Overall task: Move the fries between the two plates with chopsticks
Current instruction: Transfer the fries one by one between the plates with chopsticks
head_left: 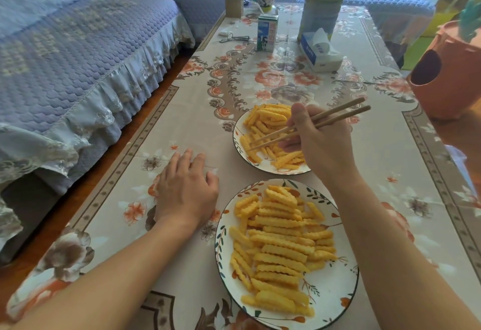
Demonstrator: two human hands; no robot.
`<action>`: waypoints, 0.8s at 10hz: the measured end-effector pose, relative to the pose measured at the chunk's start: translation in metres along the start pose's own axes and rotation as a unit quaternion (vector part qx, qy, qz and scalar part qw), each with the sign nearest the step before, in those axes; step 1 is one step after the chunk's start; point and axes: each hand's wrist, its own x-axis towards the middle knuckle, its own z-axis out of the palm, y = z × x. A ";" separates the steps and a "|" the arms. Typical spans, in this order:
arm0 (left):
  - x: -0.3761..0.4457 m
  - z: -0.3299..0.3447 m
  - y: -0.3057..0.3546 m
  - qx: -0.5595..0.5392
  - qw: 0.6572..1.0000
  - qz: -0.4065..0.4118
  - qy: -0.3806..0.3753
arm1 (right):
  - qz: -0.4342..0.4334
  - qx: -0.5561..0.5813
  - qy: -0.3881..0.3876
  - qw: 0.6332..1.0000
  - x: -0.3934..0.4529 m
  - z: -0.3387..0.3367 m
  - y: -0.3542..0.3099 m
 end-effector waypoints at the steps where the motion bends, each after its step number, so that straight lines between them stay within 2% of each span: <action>1: 0.000 -0.001 0.001 0.000 1.000 -0.001 0.001 | 0.006 -0.008 0.007 1.000 0.001 -0.006 -0.004; 4: 0.000 -0.003 0.002 -0.003 1.000 -0.005 -0.001 | -0.012 -0.019 0.046 0.999 0.001 -0.012 -0.010; 5: -0.001 -0.003 0.003 -0.004 1.000 -0.007 -0.002 | -0.004 -0.036 0.022 0.999 0.000 -0.011 -0.009; 7: -0.001 -0.003 0.003 -0.006 1.000 -0.007 -0.001 | -0.033 -0.063 0.032 0.997 -0.001 -0.010 -0.008; 8: -0.002 -0.003 0.003 -0.004 1.000 -0.005 -0.002 | -0.018 -0.059 0.017 0.998 -0.001 -0.009 -0.006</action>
